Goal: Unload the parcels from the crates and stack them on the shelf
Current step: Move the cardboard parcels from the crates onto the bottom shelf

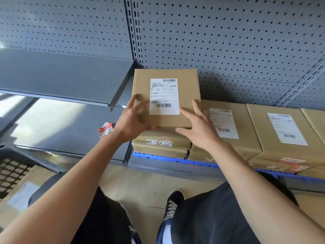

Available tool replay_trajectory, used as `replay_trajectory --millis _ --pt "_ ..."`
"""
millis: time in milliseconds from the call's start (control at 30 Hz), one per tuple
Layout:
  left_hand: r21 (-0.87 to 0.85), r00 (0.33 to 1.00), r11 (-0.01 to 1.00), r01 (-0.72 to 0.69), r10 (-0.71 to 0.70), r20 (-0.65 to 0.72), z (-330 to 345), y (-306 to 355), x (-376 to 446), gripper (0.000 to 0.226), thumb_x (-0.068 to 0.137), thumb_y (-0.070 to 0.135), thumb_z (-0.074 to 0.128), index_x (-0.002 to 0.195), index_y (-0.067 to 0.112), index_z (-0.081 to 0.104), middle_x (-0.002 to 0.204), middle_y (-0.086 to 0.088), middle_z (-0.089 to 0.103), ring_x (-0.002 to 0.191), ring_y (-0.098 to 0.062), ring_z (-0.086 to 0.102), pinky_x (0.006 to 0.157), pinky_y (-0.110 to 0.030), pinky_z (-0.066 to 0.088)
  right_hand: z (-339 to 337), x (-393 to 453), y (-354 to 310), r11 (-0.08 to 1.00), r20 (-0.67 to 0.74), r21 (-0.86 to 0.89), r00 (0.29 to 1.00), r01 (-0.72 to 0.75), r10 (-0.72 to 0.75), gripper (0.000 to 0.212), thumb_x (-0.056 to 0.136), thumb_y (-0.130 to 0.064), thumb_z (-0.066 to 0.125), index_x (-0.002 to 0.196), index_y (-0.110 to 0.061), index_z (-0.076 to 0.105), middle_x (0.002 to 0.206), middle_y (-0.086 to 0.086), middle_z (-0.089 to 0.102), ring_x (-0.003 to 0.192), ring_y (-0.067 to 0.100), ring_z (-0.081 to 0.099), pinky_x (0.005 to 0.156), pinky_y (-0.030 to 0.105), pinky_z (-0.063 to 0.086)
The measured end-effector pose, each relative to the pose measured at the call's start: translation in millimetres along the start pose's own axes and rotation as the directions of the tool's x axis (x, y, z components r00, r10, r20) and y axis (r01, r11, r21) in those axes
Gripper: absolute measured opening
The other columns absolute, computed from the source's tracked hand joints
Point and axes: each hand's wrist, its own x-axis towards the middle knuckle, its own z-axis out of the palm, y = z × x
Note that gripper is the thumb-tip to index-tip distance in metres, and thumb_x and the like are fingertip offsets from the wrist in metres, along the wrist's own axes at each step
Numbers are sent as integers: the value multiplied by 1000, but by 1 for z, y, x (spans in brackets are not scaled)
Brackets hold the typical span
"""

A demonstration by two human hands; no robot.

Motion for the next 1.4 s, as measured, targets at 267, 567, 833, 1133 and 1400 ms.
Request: replay_trajectory --millis 267,567,833,1133,1400 --pt "-18 999 999 38 -39 -38 0 -7 14 75 74 27 91 141 29 58 162 1 30 145 -22 35 113 -29 29 14 10 8 998 63 32 997 -45 43 72 92 -38 70 152 -48 32 168 -7 7 148 33 20 117 50 31" --pt "-127 998 991 34 -40 -47 -6 -18 19 51 85 16 81 133 26 66 147 13 47 135 -7 42 108 -21 30 16 13 11 997 44 63 999 -33 31 69 94 -33 68 152 -47 32 168 -7 7 150 29 15 119 52 24" --pt "-148 997 988 48 -57 -54 -9 -22 18 43 92 6 70 132 22 67 152 3 48 141 -16 42 110 -25 33 21 12 6 997 27 75 999 -20 18 66 97 -32 65 154 -42 33 169 -4 5 151 32 11 119 51 19" --pt "-103 996 994 46 -54 -76 -11 -18 14 42 95 0 62 132 19 67 153 3 47 142 -17 42 103 -13 29 24 10 1 1000 13 23 1000 -14 14 64 98 -39 62 154 -43 31 169 -4 6 150 31 13 118 50 22" --pt "3 998 1000 -4 5 -60 -9 -17 9 33 99 11 62 130 20 69 153 -3 46 138 -23 45 97 -3 32 26 8 0 1000 -4 -8 1000 -1 1 62 99 -42 59 155 -39 31 169 -2 6 151 32 10 119 52 22"
